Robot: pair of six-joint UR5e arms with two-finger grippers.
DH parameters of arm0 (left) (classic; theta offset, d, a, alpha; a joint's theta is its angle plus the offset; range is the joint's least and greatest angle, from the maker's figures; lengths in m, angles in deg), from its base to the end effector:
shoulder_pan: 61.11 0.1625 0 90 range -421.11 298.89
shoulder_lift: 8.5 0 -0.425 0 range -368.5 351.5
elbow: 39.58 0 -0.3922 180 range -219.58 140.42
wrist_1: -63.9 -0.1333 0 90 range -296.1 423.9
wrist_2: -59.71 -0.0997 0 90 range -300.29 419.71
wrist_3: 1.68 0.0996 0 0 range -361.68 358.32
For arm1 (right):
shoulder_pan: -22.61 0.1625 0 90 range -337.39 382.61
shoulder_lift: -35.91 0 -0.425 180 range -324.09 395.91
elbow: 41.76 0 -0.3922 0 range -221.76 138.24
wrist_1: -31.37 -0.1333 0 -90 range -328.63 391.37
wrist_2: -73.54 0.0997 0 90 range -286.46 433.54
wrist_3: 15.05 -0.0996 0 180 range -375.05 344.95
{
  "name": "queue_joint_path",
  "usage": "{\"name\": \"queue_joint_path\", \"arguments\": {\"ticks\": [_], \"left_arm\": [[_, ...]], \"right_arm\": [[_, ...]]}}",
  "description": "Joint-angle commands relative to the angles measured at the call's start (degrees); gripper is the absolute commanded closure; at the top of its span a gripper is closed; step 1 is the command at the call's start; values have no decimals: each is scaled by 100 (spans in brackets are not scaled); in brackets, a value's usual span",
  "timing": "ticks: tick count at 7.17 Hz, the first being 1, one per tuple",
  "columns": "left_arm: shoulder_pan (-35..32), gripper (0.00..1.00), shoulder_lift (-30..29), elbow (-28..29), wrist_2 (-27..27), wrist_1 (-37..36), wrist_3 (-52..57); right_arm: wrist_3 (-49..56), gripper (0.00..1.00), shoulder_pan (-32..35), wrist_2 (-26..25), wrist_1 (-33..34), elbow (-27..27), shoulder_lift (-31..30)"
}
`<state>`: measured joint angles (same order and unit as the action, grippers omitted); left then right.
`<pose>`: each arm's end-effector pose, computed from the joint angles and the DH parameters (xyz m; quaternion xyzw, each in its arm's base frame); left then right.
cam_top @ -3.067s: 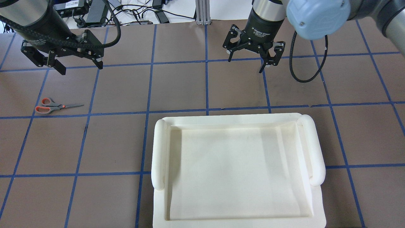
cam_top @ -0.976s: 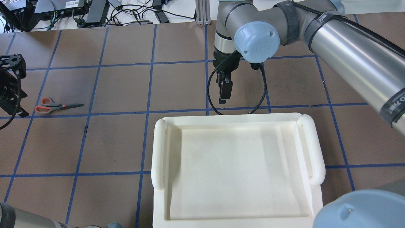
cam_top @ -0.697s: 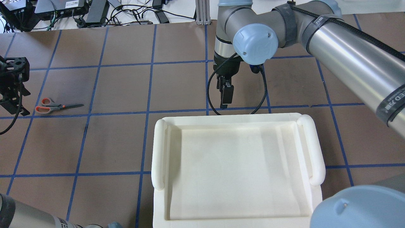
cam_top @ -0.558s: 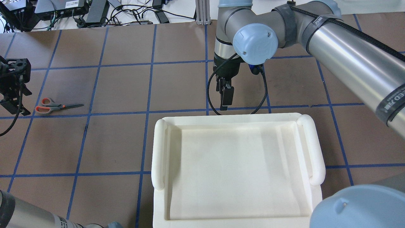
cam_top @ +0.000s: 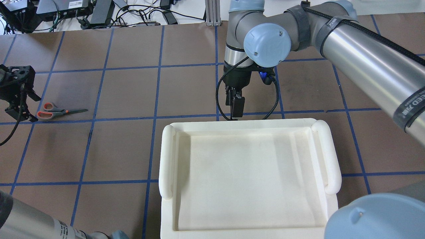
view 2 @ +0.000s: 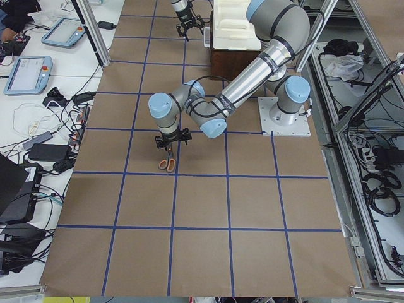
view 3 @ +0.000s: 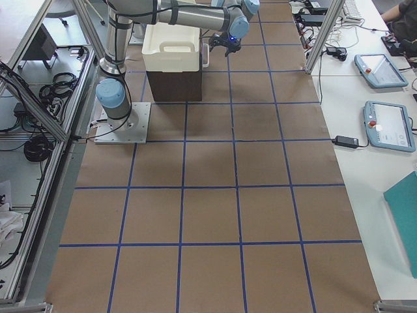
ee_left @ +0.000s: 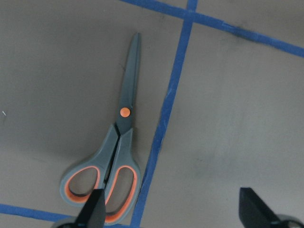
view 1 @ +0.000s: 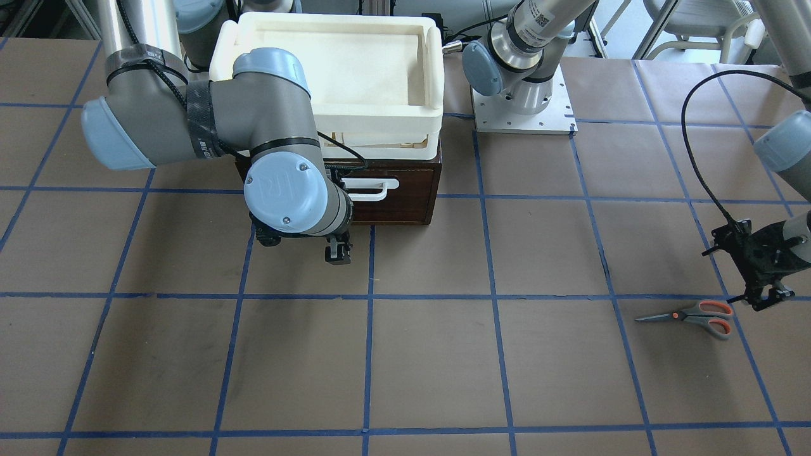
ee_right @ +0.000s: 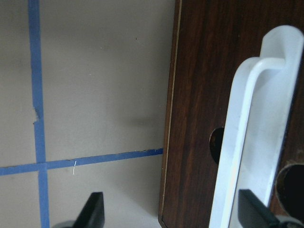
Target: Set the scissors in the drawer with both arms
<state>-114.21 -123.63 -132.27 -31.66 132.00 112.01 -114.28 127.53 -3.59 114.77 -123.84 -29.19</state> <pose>0.2653 -0.5714 0.2549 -0.6207 -0.7823 -0.0247 0.0469 0.3064 -0.5461 0.3046 -0.6698 -0.7058 -0.2024 0.1108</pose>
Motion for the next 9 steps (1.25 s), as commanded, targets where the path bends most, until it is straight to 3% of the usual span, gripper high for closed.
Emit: {"name": "queue_joint_path", "arguments": {"ticks": [1,5,7,9], "left_arm": [[2,2,-350,-37,84,-314,469],[-339,0,-616,-186,-38,-824,1190],[-464,0,-598,-450,-57,-1734,1416],[-455,0,-572,-468,-74,-1774,1691]], "right_arm": [[-480,0,-7,57,-52,-27,93],[-536,0,-24,-29,-96,-142,129],[-545,0,-24,-12,-131,-142,94],[-536,0,-33,-3,-315,-142,41]]}}
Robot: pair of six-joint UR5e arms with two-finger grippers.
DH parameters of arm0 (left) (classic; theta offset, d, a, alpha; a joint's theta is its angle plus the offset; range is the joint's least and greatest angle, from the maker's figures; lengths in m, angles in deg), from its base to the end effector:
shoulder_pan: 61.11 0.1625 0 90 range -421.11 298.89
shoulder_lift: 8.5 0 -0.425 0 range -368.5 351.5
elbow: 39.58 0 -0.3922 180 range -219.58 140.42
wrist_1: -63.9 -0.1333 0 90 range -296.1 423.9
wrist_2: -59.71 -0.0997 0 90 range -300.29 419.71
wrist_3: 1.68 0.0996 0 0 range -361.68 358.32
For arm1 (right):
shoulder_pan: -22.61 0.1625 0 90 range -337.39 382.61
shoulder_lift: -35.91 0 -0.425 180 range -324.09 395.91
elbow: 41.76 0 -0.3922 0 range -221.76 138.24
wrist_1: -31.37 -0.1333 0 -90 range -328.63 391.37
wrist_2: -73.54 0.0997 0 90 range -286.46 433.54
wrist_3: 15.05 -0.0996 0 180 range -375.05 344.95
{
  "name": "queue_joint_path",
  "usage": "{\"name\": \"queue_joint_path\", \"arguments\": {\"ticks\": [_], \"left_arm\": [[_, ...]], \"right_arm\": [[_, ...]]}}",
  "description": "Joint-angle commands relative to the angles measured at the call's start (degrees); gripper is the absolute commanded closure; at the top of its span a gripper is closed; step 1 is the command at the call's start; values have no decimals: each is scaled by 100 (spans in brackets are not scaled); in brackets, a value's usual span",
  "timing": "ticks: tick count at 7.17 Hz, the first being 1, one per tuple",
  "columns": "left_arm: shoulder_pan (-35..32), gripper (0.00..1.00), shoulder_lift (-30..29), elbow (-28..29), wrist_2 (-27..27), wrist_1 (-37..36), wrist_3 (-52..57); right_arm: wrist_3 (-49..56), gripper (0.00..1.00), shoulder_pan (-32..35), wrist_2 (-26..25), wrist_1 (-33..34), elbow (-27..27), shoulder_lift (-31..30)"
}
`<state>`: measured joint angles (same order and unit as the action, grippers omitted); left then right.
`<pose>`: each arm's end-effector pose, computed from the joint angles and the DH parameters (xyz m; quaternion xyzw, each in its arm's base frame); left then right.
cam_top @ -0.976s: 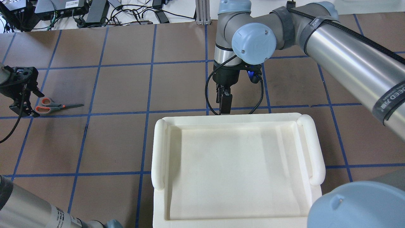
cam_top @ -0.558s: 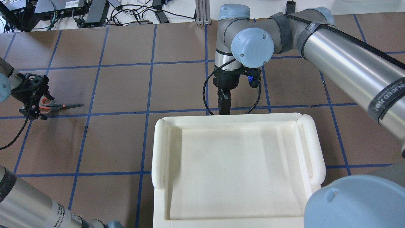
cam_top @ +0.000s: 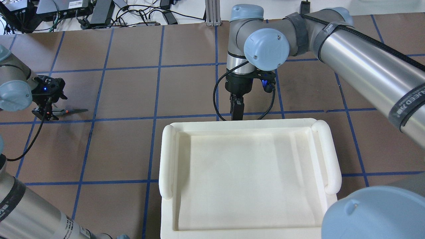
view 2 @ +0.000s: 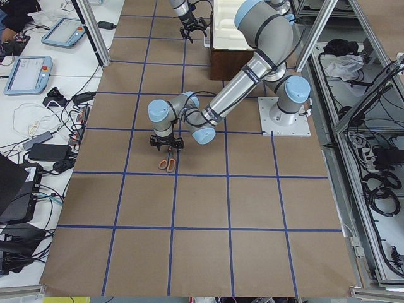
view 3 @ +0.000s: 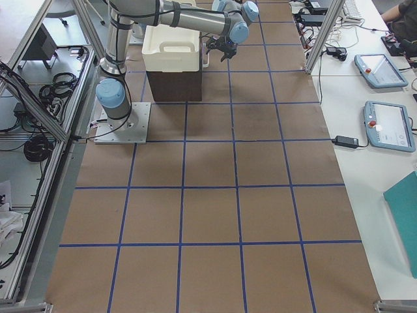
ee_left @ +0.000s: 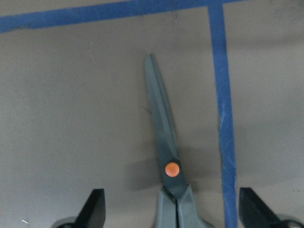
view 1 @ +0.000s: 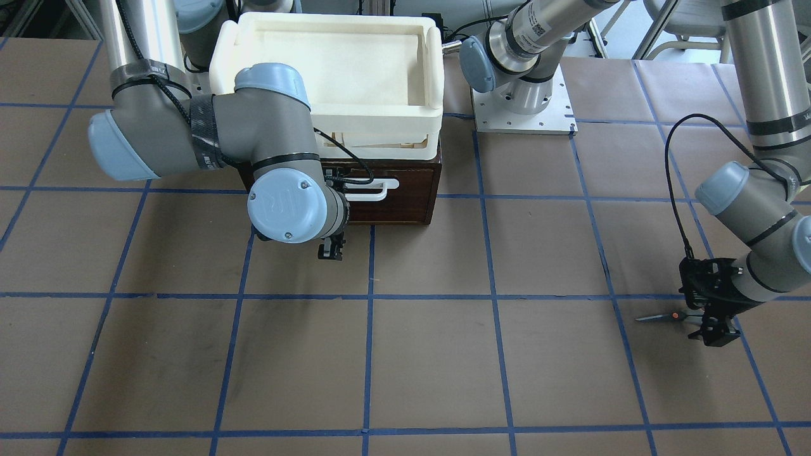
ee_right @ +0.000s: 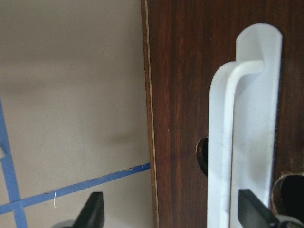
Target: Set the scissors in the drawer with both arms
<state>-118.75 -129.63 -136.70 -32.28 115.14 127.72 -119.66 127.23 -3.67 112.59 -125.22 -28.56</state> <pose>0.2266 -0.6002 0.1848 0.7490 0.6623 0.0164 0.0071 0.3010 -0.5384 0.2860 -0.7010 -0.6633 -0.2139 0.1510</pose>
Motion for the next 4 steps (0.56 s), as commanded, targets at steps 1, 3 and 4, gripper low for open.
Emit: {"name": "queue_joint_path", "arguments": {"ticks": [1,3,4], "left_arm": [[16,0,38,-52,-11,-96,112],[164,0,73,-332,-37,-594,112],[209,0,82,-343,-38,-597,121]], "right_arm": [[-7,0,-3,30,-141,-3,-22],[28,0,6,-13,-168,-82,-5],[72,0,6,-14,-107,-108,48]]}}
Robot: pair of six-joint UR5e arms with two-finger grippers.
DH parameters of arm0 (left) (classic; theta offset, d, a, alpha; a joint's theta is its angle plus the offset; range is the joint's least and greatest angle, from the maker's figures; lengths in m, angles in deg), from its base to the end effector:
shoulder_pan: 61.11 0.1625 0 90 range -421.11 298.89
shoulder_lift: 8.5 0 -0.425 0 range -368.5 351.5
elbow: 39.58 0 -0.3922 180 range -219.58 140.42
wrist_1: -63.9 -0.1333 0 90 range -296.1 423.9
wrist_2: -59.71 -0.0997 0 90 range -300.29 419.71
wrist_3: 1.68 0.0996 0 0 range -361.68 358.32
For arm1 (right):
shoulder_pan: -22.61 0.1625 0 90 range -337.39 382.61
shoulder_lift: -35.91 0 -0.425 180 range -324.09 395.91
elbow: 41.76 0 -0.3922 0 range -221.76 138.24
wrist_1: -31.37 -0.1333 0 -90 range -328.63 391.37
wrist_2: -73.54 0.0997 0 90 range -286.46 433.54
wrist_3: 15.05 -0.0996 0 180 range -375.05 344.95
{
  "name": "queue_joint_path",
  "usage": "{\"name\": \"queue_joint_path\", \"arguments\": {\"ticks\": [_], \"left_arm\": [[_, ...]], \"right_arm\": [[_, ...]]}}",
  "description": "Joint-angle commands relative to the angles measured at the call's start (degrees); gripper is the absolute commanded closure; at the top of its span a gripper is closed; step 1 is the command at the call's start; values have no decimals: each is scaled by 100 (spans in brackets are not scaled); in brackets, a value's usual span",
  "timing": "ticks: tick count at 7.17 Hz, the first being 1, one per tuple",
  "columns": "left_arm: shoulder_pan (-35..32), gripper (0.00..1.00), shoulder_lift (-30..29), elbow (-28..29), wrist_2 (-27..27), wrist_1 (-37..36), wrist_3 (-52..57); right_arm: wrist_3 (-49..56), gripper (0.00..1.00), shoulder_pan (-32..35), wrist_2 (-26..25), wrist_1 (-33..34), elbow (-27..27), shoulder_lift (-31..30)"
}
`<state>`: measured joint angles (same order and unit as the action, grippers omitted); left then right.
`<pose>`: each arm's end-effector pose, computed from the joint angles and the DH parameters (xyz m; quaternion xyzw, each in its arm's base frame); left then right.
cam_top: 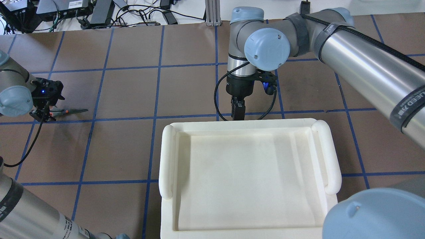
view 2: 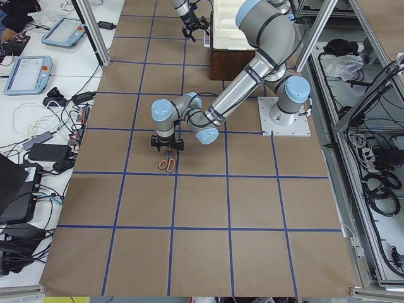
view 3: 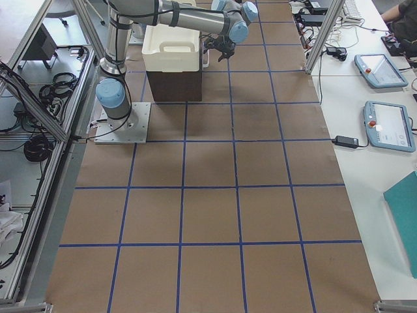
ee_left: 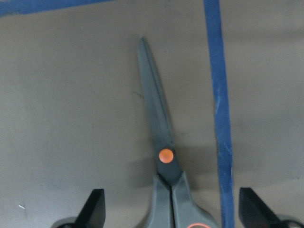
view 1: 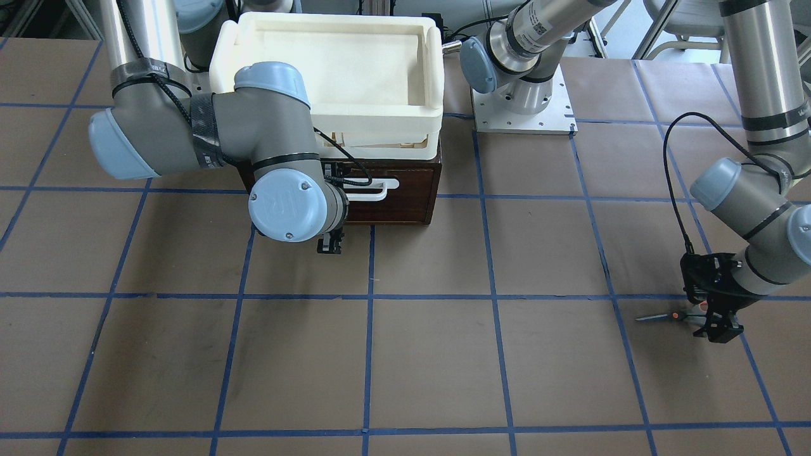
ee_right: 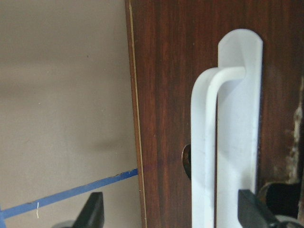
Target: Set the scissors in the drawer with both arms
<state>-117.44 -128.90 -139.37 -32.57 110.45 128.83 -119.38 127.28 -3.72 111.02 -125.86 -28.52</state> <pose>0.2360 -0.5876 0.1823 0.7472 0.6637 0.0158 0.0309 0.2997 -0.5319 0.2799 -0.6971 -0.6605 -0.2230 0.1674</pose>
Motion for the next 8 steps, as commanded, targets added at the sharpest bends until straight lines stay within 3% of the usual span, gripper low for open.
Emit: {"name": "queue_joint_path", "arguments": {"ticks": [1,6,8], "left_arm": [[79,0,-9,-75,9,-129,1],[79,4,-115,-40,44,-41,-78],[79,4,-167,-40,53,-41,-105]], "right_arm": [[44,0,-7,-17,86,-37,44],[26,0,-8,-26,130,-72,71],[44,0,-8,-226,436,-72,62]]}}
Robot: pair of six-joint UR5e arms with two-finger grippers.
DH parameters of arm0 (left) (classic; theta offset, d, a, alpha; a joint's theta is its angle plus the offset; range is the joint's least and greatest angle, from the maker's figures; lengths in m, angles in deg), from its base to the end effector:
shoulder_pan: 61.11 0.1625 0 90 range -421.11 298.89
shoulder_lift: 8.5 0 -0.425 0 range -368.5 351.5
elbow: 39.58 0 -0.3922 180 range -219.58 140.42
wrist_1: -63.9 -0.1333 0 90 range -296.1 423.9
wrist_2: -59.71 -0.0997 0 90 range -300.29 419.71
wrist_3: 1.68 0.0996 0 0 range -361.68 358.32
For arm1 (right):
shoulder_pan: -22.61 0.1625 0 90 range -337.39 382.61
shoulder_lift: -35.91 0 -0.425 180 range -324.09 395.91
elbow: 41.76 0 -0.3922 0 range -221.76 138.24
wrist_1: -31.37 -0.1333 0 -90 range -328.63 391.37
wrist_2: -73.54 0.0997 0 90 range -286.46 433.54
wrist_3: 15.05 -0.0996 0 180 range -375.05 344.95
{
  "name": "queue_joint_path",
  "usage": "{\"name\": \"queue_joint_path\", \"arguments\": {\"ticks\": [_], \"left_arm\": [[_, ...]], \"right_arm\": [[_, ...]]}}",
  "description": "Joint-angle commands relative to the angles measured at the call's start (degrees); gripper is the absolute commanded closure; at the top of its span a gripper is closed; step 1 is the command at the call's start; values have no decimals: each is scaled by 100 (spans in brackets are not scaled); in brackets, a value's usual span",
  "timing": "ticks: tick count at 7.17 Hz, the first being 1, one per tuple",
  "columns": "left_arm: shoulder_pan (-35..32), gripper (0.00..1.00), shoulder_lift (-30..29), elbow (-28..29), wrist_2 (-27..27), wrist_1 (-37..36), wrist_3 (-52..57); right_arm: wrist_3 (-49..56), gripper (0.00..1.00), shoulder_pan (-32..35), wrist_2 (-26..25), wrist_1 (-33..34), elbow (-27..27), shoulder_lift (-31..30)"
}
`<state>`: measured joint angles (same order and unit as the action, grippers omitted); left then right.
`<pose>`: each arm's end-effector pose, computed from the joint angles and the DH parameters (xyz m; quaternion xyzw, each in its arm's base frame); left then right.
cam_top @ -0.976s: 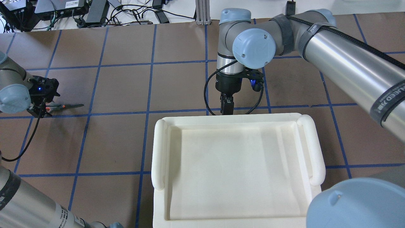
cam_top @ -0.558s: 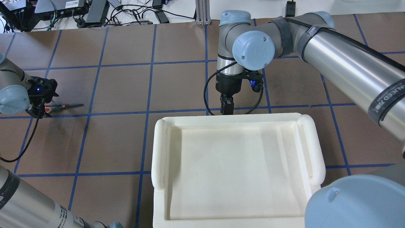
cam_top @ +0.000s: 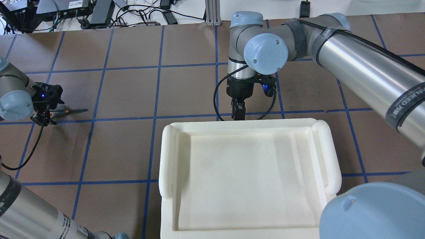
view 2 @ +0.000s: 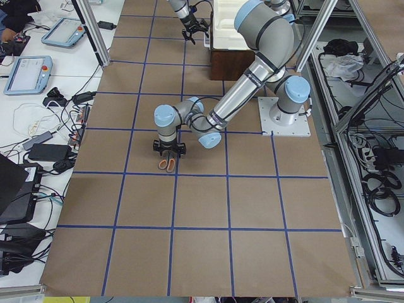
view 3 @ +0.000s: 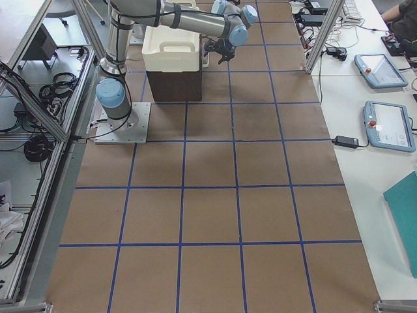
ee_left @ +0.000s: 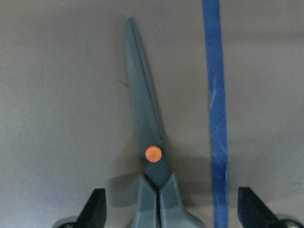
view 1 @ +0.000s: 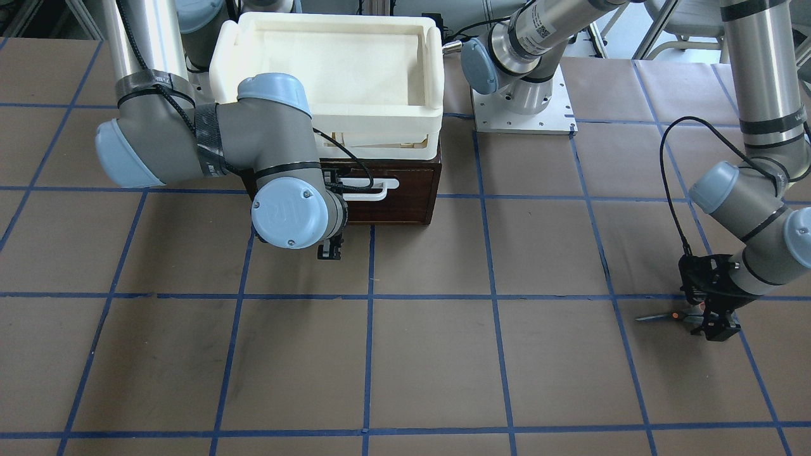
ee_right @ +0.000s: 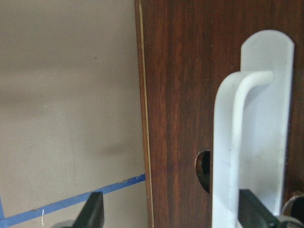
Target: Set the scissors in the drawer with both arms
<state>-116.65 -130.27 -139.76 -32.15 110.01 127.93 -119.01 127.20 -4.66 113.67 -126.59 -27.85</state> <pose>0.2427 -0.5835 0.1655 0.7378 0.6746 0.0137 0.0190 0.2984 -0.5365 0.2693 -0.6957 -0.6671 -0.2119 0.1616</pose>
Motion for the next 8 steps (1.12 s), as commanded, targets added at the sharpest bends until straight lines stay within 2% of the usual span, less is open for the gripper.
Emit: {"name": "queue_joint_path", "arguments": {"ticks": [1,5,7,8], "left_arm": [[0,7,-31,7,11,12,-7],[0,77,48,16,19,39,2],[0,95,66,16,28,39,-7],[0,99,127,25,11,39,-7]], "right_arm": [[16,0,0,-169,216,2,3],[16,0,-9,-196,487,63,-5],[7,0,-9,-319,942,72,-5],[25,0,-9,-423,945,72,-5]]}}
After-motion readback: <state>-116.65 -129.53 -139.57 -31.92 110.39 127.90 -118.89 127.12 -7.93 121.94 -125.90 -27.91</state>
